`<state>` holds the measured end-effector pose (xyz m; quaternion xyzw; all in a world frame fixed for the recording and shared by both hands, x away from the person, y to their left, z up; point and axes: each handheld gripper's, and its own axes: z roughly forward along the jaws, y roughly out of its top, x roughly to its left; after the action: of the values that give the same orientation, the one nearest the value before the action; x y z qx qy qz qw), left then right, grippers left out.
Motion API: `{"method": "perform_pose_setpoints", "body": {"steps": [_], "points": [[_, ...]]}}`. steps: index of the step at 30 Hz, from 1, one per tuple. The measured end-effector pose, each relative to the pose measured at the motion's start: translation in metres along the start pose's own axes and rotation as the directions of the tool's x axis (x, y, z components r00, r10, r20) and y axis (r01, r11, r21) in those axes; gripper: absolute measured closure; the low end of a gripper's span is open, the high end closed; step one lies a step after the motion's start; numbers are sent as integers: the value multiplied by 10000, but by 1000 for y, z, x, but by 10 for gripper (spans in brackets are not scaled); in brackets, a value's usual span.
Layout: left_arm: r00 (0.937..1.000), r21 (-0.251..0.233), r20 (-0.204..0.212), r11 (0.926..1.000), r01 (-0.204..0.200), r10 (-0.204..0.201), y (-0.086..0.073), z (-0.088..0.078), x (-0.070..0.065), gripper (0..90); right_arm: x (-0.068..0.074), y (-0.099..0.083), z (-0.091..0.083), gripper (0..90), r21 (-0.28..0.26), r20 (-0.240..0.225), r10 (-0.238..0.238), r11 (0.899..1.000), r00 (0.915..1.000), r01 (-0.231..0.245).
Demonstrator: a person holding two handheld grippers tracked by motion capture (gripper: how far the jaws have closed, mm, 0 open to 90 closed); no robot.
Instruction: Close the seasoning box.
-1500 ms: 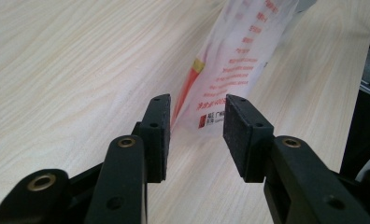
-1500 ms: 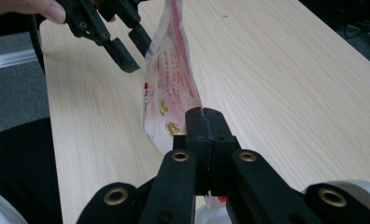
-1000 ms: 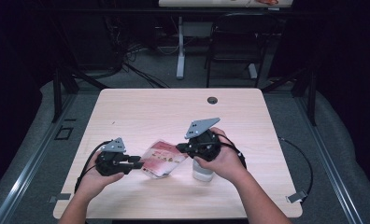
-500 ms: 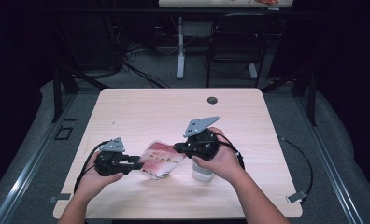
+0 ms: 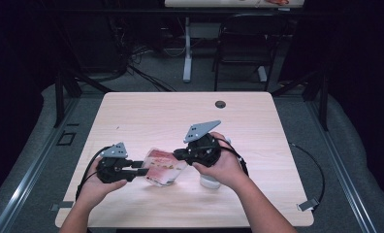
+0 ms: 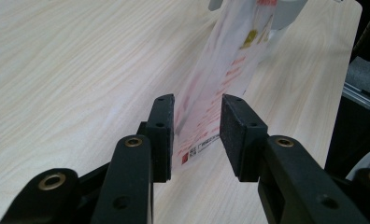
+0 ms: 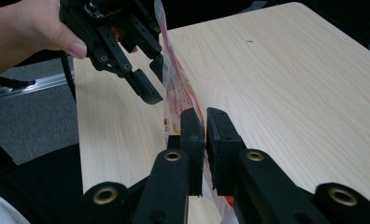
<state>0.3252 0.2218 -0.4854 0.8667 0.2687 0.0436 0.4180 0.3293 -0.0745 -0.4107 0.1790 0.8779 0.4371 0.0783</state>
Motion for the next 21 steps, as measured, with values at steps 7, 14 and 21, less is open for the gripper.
{"method": "perform_pose_setpoints", "body": {"steps": [7, 14, 21], "points": [[10000, -178, -51, 9998, -3, 2, 0, -8, -1, 663, 6, 10, 11, 854, 79, -231, -208, 9997, 9995, 210], [9996, -6, -265, 9999, -105, 105, -2, -14, -1, 714, 9, 18, 22, 850, 41, -349, -254, 9997, 9991, 255], [9995, -390, -40, 9987, 319, -321, -8, -21, 3, 666, 16, 26, 33, 842, 102, -558, -471, 9988, 9973, 477]]}}
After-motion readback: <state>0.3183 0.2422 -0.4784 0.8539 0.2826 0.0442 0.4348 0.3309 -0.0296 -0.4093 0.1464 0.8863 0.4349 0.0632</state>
